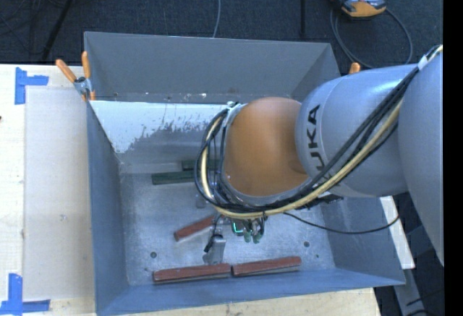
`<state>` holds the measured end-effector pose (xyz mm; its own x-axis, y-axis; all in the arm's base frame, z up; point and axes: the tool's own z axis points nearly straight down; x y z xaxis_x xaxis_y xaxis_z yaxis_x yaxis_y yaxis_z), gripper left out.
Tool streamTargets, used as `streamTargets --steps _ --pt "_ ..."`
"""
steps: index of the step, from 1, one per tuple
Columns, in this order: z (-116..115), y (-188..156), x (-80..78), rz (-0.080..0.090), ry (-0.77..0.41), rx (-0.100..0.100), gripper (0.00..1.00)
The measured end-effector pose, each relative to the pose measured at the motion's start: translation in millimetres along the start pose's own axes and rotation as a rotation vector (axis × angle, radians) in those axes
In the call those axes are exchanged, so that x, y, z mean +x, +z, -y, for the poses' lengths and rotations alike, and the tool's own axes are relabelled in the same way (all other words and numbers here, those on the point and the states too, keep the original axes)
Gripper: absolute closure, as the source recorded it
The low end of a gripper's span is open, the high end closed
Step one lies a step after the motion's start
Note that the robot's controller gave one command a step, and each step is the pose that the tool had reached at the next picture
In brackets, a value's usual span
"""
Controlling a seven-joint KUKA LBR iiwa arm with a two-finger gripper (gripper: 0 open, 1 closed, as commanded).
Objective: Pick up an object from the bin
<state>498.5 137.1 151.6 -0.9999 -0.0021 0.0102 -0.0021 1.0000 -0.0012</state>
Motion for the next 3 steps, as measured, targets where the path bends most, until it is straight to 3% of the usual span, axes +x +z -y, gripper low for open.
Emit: streamTargets --steps 1,2,3 --pt "0.5 -3.6 -2.0 0.008 0.003 -0.001 0.0" --pt "14.1 78.0 -56.9 0.008 -0.101 -0.001 1.0" --pt "14.1 78.0 -56.9 0.008 -0.1 -0.001 1.0"
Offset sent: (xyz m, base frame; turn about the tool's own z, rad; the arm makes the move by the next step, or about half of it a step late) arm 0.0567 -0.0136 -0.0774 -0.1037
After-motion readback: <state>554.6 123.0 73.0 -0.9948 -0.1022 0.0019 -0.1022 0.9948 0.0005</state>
